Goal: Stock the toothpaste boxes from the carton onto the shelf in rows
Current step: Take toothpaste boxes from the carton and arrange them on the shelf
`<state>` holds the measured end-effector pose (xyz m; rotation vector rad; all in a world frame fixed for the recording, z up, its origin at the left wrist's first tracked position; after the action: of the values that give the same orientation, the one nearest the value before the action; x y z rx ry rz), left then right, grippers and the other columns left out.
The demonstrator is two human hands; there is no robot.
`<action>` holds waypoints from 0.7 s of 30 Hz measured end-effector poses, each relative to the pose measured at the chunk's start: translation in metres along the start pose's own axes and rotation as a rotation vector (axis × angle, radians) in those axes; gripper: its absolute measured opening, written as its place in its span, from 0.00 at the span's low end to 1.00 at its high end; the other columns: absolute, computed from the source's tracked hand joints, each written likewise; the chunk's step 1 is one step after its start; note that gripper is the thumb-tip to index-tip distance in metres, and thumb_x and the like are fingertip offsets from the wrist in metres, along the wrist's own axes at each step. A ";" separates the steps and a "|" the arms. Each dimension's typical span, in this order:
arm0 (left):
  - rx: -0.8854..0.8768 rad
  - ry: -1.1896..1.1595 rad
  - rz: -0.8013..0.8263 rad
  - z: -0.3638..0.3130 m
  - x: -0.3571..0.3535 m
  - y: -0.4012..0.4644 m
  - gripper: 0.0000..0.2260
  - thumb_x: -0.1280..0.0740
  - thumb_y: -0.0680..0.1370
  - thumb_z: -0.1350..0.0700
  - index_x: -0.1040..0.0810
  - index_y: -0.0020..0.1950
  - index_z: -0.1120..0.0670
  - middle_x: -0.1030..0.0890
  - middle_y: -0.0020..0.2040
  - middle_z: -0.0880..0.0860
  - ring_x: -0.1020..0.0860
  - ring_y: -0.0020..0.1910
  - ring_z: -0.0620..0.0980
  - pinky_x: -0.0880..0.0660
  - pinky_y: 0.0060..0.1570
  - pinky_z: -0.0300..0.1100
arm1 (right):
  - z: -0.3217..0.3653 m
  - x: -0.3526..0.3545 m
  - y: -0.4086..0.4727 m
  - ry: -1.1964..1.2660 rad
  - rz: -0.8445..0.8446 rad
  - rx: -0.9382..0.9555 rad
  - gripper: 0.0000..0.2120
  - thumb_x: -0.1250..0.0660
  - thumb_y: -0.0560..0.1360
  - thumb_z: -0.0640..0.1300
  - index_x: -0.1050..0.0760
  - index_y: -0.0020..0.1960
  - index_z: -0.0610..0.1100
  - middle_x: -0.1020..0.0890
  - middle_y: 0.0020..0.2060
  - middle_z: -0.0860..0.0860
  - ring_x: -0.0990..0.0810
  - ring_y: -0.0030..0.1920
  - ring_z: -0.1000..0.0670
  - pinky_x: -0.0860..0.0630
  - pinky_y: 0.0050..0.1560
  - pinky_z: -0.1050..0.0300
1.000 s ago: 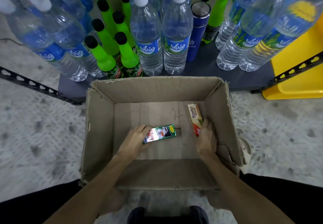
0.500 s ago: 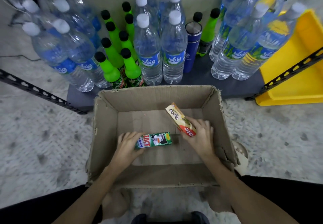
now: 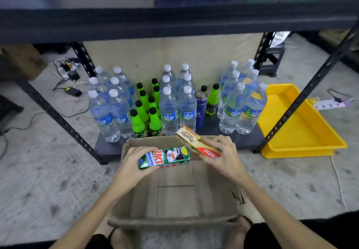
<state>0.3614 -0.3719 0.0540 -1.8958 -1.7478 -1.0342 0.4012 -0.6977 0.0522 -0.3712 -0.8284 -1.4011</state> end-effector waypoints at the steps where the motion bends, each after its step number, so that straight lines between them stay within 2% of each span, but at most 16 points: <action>1: -0.013 -0.008 -0.020 -0.012 0.012 0.004 0.25 0.27 0.69 0.37 0.20 0.63 0.43 0.20 0.58 0.37 0.26 0.59 0.44 0.30 0.58 0.36 | 0.009 0.016 0.004 0.010 0.011 0.024 0.31 0.28 0.66 0.64 0.22 0.68 0.57 0.26 0.46 0.62 0.29 0.50 0.56 0.31 0.54 0.60; 3: -0.043 -0.028 -0.043 -0.036 0.037 0.014 0.25 0.26 0.68 0.37 0.20 0.63 0.42 0.20 0.56 0.37 0.26 0.60 0.43 0.30 0.57 0.32 | 0.031 0.049 0.013 0.025 0.036 0.080 0.30 0.27 0.68 0.62 0.22 0.69 0.55 0.26 0.47 0.61 0.27 0.51 0.58 0.33 0.51 0.66; 5: -0.082 -0.038 -0.056 -0.060 0.062 0.025 0.26 0.25 0.67 0.37 0.20 0.63 0.41 0.20 0.55 0.38 0.25 0.59 0.44 0.30 0.55 0.30 | 0.053 0.083 0.025 0.047 0.045 0.119 0.28 0.22 0.70 0.54 0.22 0.69 0.53 0.25 0.48 0.57 0.26 0.52 0.60 0.32 0.50 0.70; 7: -0.102 -0.050 -0.076 -0.082 0.084 0.039 0.26 0.22 0.67 0.38 0.20 0.63 0.40 0.20 0.55 0.38 0.25 0.60 0.45 0.27 0.55 0.33 | 0.074 0.118 0.037 0.054 0.040 0.147 0.28 0.20 0.70 0.49 0.22 0.69 0.51 0.24 0.49 0.55 0.24 0.52 0.59 0.30 0.49 0.70; 10: -0.154 -0.059 -0.111 -0.113 0.117 0.061 0.26 0.23 0.67 0.37 0.21 0.63 0.38 0.20 0.57 0.40 0.23 0.59 0.44 0.24 0.53 0.37 | 0.104 0.166 0.057 0.023 0.029 0.199 0.28 0.21 0.71 0.52 0.23 0.70 0.55 0.24 0.51 0.56 0.24 0.54 0.58 0.27 0.51 0.66; 13: -0.205 -0.074 -0.138 -0.148 0.148 0.084 0.24 0.22 0.68 0.39 0.20 0.63 0.38 0.21 0.57 0.38 0.22 0.59 0.43 0.25 0.53 0.34 | 0.128 0.213 0.077 -0.031 0.038 0.239 0.27 0.24 0.73 0.55 0.25 0.71 0.57 0.25 0.52 0.58 0.26 0.55 0.60 0.30 0.53 0.67; 16: -0.267 -0.058 -0.154 -0.180 0.176 0.105 0.24 0.24 0.69 0.37 0.20 0.64 0.38 0.21 0.58 0.35 0.23 0.58 0.42 0.27 0.53 0.31 | 0.144 0.252 0.099 -0.102 0.040 0.295 0.28 0.29 0.74 0.63 0.27 0.72 0.59 0.25 0.54 0.59 0.26 0.58 0.57 0.28 0.60 0.54; 18: -0.294 -0.073 -0.177 -0.197 0.191 0.120 0.22 0.22 0.70 0.42 0.20 0.63 0.37 0.21 0.58 0.36 0.22 0.59 0.42 0.28 0.55 0.29 | 0.151 0.276 0.114 -0.155 0.032 0.329 0.29 0.34 0.74 0.68 0.28 0.73 0.61 0.26 0.56 0.63 0.27 0.61 0.57 0.29 0.63 0.48; 21: -0.308 -0.072 -0.203 -0.219 0.211 0.148 0.22 0.24 0.69 0.45 0.19 0.63 0.36 0.21 0.57 0.36 0.21 0.58 0.40 0.29 0.54 0.27 | 0.160 0.310 0.136 -0.242 0.008 0.356 0.27 0.36 0.77 0.66 0.31 0.74 0.62 0.27 0.60 0.64 0.29 0.64 0.58 0.33 0.68 0.45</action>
<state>0.4378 -0.4016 0.3819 -1.9833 -1.9477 -1.3954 0.4714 -0.7870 0.4092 -0.2700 -1.2502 -1.1849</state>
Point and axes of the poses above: each hand's wrist, its own y-axis towards the middle knuckle, its own x-axis out of the back of the hand, z = x × y, the point moved 1 cm from there along y, towards the middle knuckle
